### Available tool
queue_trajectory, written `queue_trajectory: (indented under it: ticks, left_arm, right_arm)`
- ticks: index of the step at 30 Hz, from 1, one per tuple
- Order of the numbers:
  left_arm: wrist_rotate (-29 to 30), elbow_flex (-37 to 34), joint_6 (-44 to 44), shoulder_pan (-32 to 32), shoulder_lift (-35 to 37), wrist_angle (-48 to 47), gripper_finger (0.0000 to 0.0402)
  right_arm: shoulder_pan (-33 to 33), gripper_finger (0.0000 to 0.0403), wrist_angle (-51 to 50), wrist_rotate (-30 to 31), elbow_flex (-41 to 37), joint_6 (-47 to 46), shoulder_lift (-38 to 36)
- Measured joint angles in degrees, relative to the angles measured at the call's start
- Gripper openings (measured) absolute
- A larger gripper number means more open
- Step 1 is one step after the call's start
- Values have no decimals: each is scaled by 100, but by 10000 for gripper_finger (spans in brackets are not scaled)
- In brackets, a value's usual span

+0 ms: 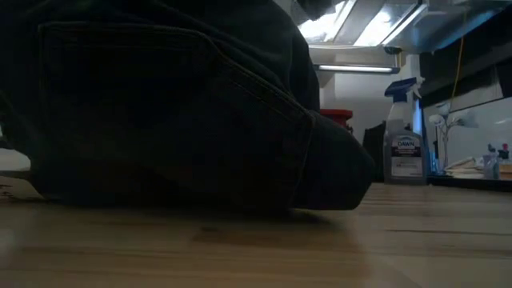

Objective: Fold laundry
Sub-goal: Fold the black jean

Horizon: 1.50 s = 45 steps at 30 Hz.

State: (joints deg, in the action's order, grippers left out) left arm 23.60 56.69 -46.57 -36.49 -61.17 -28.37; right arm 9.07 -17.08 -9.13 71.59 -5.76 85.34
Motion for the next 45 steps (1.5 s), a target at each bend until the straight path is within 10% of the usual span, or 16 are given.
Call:
queue_trajectory:
  ticks: [33, 40, 45]
  left_arm:
    - [720, -4, -853, -1143, 140, -400, 0]
    - [980, -4, -851, -1143, 140, -396, 0]
    - [1439, -4, -828, -1143, 140, -395, 0]
  right_arm:
    - [541, 182, -624, 331, 2356, 386, 3027]
    - [275, 27, -641, 131, 2354, -751, 3162]
    - [124, 4, -303, -453, 2333, -1090, 2827]
